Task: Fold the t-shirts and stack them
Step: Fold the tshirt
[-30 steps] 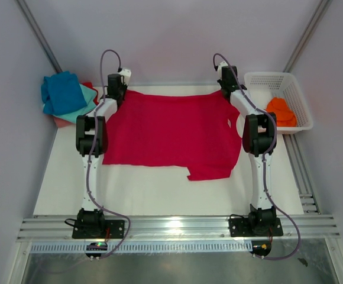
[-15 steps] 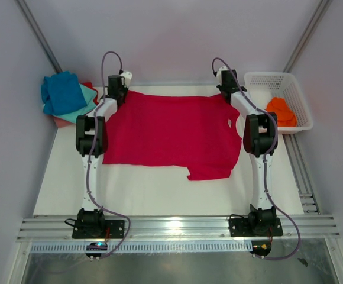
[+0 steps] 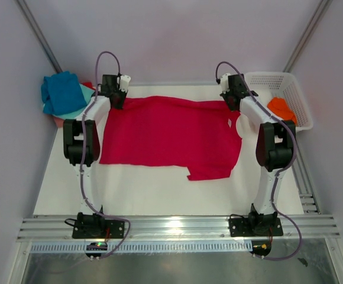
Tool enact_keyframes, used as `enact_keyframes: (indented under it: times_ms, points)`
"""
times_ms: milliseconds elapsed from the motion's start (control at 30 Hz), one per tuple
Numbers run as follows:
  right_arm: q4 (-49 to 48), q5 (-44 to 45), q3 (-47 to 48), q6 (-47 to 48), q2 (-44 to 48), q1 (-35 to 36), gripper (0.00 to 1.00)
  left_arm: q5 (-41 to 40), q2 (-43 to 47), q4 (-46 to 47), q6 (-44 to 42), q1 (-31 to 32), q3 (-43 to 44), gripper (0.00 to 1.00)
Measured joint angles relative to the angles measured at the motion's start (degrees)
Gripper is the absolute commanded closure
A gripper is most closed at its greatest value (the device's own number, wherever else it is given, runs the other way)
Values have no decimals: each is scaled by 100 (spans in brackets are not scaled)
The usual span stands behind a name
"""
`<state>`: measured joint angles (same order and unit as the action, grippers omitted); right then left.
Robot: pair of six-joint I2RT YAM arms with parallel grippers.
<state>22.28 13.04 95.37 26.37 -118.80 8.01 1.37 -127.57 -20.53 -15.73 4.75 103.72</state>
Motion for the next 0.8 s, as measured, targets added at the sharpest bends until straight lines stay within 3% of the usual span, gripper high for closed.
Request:
enact_keyframes:
  times_ms: [367, 567, 800]
  points:
    - [1469, -964, -188, 260, 723, 0, 97, 391, 584, -1443, 26, 0, -7, 100]
    - [2848, -1609, 31, 623, 723, 2, 97, 868, 584, -2708, 31, 0, 761, 100]
    - [3921, -1759, 11, 1113, 909, 0, 97, 1381, 739, -4046, -46, 0, 1563, 100]
